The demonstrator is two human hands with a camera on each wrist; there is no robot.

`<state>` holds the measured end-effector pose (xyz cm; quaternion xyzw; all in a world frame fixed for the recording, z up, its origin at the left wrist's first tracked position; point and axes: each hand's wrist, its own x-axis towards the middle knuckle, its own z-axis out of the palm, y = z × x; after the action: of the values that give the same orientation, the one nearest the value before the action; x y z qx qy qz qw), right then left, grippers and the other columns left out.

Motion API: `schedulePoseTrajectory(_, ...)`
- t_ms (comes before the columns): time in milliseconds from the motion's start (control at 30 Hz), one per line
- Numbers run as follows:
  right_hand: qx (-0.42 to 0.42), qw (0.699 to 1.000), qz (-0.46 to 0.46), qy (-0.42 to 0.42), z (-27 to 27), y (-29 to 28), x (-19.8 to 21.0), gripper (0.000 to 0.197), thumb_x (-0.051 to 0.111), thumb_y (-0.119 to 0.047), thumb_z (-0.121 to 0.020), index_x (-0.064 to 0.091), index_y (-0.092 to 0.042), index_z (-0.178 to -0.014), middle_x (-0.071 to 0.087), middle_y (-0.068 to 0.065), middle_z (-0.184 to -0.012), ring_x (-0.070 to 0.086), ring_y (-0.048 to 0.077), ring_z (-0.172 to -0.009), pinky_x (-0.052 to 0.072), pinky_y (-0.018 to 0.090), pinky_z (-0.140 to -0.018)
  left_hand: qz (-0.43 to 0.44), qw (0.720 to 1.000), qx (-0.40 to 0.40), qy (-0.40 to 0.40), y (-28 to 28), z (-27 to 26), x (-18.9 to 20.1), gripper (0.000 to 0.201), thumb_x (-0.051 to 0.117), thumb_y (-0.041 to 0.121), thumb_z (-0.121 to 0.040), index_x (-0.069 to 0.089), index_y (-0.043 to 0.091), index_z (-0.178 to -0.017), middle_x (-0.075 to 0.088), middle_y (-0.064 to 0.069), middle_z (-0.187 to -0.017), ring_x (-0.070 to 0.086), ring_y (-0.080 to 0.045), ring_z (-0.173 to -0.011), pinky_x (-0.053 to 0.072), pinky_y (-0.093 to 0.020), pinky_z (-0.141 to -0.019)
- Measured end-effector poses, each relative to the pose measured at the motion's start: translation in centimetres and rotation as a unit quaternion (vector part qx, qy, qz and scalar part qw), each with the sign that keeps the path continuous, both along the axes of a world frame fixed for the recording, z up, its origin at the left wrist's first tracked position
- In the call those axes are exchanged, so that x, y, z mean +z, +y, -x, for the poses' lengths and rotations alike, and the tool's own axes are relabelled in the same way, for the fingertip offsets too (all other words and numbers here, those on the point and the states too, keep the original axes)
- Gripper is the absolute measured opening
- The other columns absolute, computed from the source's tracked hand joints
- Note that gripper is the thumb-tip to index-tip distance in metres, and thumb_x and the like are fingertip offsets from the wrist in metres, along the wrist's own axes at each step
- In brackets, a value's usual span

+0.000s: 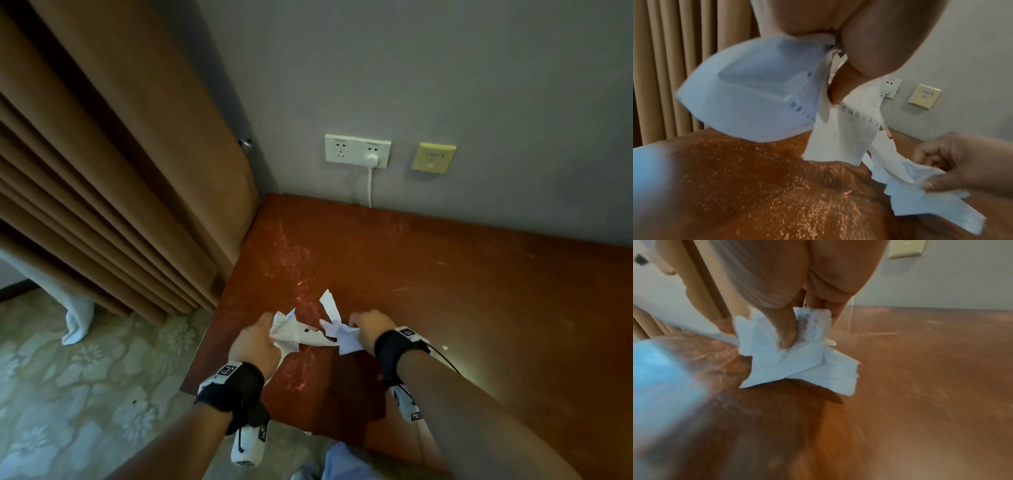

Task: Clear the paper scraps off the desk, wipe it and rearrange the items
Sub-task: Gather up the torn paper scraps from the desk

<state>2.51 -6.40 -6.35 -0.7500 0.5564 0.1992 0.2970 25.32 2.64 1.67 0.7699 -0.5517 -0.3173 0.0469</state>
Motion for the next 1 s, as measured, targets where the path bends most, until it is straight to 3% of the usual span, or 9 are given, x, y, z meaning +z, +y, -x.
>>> schedulePoseTrajectory(133, 0.051, 0.996, 0.066, -0.032, -3.1, -2.8, -1.3, 0.035, 0.052, -0.005, -0.092, 0.058, -0.013, -0.125, 0.045, 0.007, -0.142, 0.046, 0.026, -0.127, 0.041, 0.032, -0.104, -0.001, 1.000, 0.021, -0.008, -0.7, -0.7, -0.2, 0.045, 0.046, 0.002, -0.084, 0.049, 0.026, -0.122, 0.063, 0.002, -0.094, 0.063, -0.019, -0.084, 0.056, -0.035, -0.073)
schedulePoseTrajectory(200, 0.089, 0.992, 0.082, -0.032, -4.1, -3.8, -2.7, 0.051, 0.051, -0.003, -0.092, 0.046, -0.015, -0.142, 0.022, 0.001, -0.159, 0.023, 0.026, -0.145, 0.030, 0.037, -0.116, -0.002, 0.999, 0.030, -0.011, -1.1, -1.1, -0.4, 0.044, 0.048, 0.003, -0.085, 0.048, 0.027, -0.121, 0.064, 0.001, -0.096, 0.063, -0.019, -0.086, 0.057, -0.035, -0.075)
schedulePoseTrajectory(300, 0.133, 0.989, 0.051, -0.030, -5.0, -3.8, -4.8, 0.069, 0.048, 0.006, -0.090, 0.031, -0.020, -0.152, 0.007, -0.006, -0.163, 0.010, 0.019, -0.150, 0.020, 0.036, -0.121, -0.008, 0.999, 0.042, -0.013, -1.5, -1.9, -0.7, 0.045, 0.047, 0.002, -0.083, 0.048, 0.028, -0.120, 0.064, 0.000, -0.096, 0.063, -0.021, -0.086, 0.056, -0.036, -0.074)
schedulePoseTrajectory(367, 0.149, 0.987, 0.061, -0.010, -5.1, -3.0, -5.2, 0.064, 0.047, 0.005, -0.091, 0.033, -0.014, -0.151, 0.016, -0.001, -0.162, 0.011, 0.020, -0.150, 0.019, 0.033, -0.121, -0.009, 0.998, 0.056, -0.011, -1.4, -2.4, -1.0, 0.046, 0.046, 0.001, -0.081, 0.049, 0.027, -0.119, 0.065, -0.002, -0.096, 0.063, -0.023, -0.086, 0.057, -0.038, -0.073)
schedulePoseTrajectory(433, 0.126, 0.991, 0.052, 0.010, -4.9, -1.9, -5.0, 0.053, 0.046, 0.000, -0.095, 0.041, -0.012, -0.146, 0.035, 0.006, -0.154, 0.027, 0.026, -0.144, 0.029, 0.036, -0.116, -0.014, 0.998, 0.066, -0.001, -1.0, -2.5, -1.2, 0.043, 0.047, 0.001, -0.081, 0.051, 0.026, -0.117, 0.065, -0.002, -0.095, 0.064, -0.023, -0.087, 0.058, -0.039, -0.075)
schedulePoseTrajectory(567, 0.111, 0.992, 0.002, 0.059, -3.3, 0.0, -2.6, 0.035, 0.050, -0.005, -0.094, 0.059, -0.013, -0.126, 0.060, 0.010, -0.126, 0.057, 0.028, -0.114, 0.049, 0.037, -0.094, -0.015, 0.998, 0.060, 0.030, -0.6, -1.9, -0.6, 0.041, 0.049, 0.004, -0.082, 0.052, 0.025, -0.117, 0.066, -0.001, -0.096, 0.064, -0.022, -0.089, 0.057, -0.041, -0.081)
schedulePoseTrajectory(733, -0.022, 0.998, -0.002, 0.059, 1.0, 1.7, 3.3, 0.039, 0.050, -0.004, -0.094, 0.060, -0.021, -0.127, 0.065, 0.007, -0.122, 0.062, 0.025, -0.109, 0.051, 0.034, -0.095, 0.016, 0.999, 0.016, 0.033, -1.5, -0.3, 1.7, 0.047, 0.048, 0.000, -0.083, 0.050, 0.025, -0.123, 0.065, 0.000, -0.105, 0.064, -0.021, -0.094, 0.056, -0.037, -0.083)
schedulePoseTrajectory(900, -0.169, 0.980, 0.098, 0.038, 6.8, 5.5, 9.6, 0.047, 0.053, -0.011, -0.094, 0.048, -0.026, -0.139, 0.065, 0.008, -0.123, 0.063, 0.027, -0.106, 0.054, 0.035, -0.087, 0.057, 0.994, -0.091, 0.036, -1.9, 4.1, 4.8, 0.037, 0.050, 0.008, -0.088, 0.052, 0.023, -0.122, 0.066, -0.002, -0.106, 0.064, -0.023, -0.094, 0.056, -0.038, -0.085)
schedulePoseTrajectory(1000, -0.209, 0.968, 0.124, 0.059, 11.0, 8.7, 13.2, 0.024, 0.049, -0.014, -0.097, 0.062, -0.024, -0.115, 0.066, 0.009, -0.106, 0.060, 0.027, -0.090, 0.047, 0.031, -0.072, 0.070, 0.985, -0.151, 0.036, -1.2, 8.0, 6.3, 0.033, 0.052, 0.009, -0.091, 0.051, 0.022, -0.122, 0.065, -0.001, -0.100, 0.063, -0.021, -0.088, 0.056, -0.035, -0.081)
